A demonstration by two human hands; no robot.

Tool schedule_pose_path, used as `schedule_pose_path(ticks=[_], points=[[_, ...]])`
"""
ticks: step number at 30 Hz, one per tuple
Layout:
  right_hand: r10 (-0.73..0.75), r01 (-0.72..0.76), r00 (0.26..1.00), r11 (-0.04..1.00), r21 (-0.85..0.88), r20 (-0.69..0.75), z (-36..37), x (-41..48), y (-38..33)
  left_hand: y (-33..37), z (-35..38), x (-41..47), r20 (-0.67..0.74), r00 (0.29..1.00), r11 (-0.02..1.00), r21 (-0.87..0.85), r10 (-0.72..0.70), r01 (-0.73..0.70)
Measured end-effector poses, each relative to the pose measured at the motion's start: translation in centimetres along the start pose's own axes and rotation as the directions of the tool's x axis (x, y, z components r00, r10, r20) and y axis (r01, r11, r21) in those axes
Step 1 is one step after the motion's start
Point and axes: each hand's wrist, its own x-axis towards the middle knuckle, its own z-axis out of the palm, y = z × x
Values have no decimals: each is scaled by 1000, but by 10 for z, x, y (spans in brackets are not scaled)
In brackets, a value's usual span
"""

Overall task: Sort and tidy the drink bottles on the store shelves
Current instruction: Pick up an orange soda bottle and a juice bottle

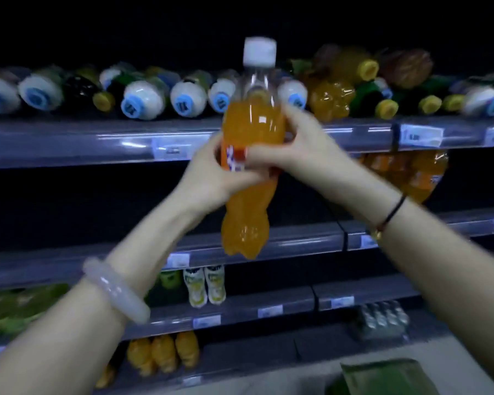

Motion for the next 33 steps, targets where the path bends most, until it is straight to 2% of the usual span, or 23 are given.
schedule_pose_path(ticks=[1, 2, 4, 10, 13, 18, 23, 30, 33], points=[[44, -44, 999, 999, -27, 20, 4, -17, 5, -14, 10, -3, 10, 1000, 1000, 1, -26, 26], [87, -87, 996, 995, -42, -20, 9, -30, 16, -25, 19, -5, 10, 999, 999, 33, -34, 34], [99, -102, 993, 994, -34, -60, -4, -51, 39, -47, 49, -10, 45, 997, 995, 80, -63, 59], [200, -199, 976, 980, 26, -82, -105, -89, 107, -74, 163, 10, 123, 977, 977, 144, -172, 154], [255, -253, 960, 967, 32, -116, -156, -104, 135, -88, 223, 24, 162, 962, 972, 121, -221, 203], [239, -244, 964, 970, -23, -120, -218, -111, 179, -117, 295, 56, 144, 953, 961, 116, -267, 252], [218, -224, 966, 974, -25, -136, -249, -93, 221, -142, 325, 96, 114, 966, 969, 115, -232, 220], [313, -312, 941, 950, 25, -132, -267, -51, 265, -170, 335, 142, 59, 945, 936, 166, -323, 310], [360, -360, 925, 933, 16, -125, -274, -35, 269, -174, 341, 155, 18, 923, 919, 108, -384, 380]])
